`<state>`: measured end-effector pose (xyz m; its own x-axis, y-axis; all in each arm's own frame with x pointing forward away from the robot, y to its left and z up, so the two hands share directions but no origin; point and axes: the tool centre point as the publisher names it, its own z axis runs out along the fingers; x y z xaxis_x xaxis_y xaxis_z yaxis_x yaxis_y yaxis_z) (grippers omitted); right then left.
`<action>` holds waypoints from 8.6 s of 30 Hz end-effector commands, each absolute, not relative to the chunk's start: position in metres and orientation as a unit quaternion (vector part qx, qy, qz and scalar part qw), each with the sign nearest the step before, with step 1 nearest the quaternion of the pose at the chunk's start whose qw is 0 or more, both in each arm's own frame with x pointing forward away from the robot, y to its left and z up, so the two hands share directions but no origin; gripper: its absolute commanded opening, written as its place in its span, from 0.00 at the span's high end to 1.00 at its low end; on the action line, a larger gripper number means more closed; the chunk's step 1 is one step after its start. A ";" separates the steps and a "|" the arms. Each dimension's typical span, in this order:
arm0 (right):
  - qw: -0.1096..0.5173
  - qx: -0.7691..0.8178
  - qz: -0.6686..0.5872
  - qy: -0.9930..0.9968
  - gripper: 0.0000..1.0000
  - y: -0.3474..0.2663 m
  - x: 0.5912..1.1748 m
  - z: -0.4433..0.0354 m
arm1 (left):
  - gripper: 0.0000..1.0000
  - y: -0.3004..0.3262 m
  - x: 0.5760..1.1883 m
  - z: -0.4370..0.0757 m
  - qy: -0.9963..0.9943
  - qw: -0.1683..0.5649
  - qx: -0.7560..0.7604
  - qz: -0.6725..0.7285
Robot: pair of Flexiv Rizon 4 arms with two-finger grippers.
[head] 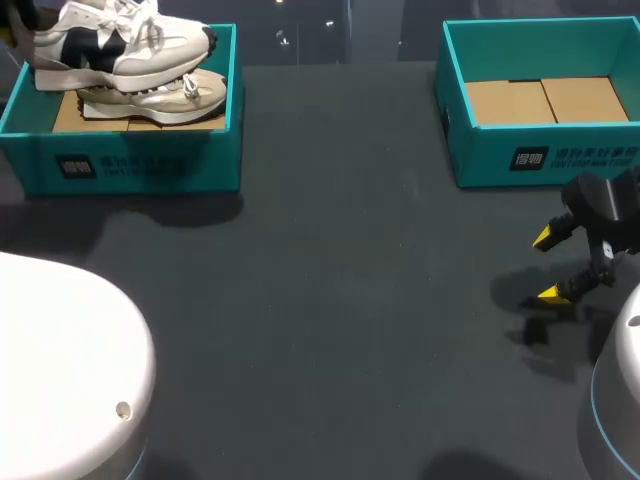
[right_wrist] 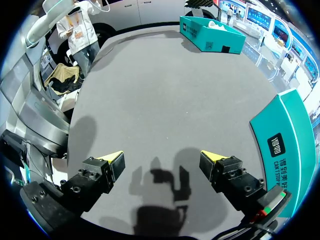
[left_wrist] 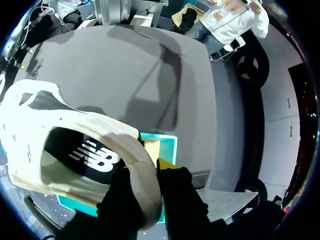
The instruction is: Take the shoe out of the shoebox, open the shoe tongue, remove and reinsert the insole, then place the shoe into the shoebox
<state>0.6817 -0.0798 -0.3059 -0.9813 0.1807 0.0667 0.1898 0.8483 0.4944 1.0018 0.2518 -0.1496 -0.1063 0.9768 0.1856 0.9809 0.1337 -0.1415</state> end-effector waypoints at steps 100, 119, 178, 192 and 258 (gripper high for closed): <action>0.008 -0.097 -0.257 -0.962 0.00 -0.079 0.680 -0.306 | 1.00 -0.074 0.721 -0.350 -0.747 0.097 -0.642 -0.146; 0.008 -0.097 -0.257 -0.962 0.00 -0.079 0.680 -0.306 | 1.00 -0.077 0.710 -0.371 -0.725 0.091 -0.667 -0.143; 0.008 -0.097 -0.257 -0.962 0.00 -0.079 0.680 -0.306 | 0.00 0.030 0.713 -0.270 -0.943 0.011 -0.201 0.265; 0.008 -0.097 -0.257 -0.962 0.00 -0.079 0.680 -0.306 | 0.00 0.034 0.714 -0.283 -0.940 0.014 -0.157 0.301; 0.008 -0.097 -0.257 -0.962 0.00 -0.079 0.680 -0.306 | 0.00 0.027 0.740 -0.400 -0.840 0.051 -0.059 0.538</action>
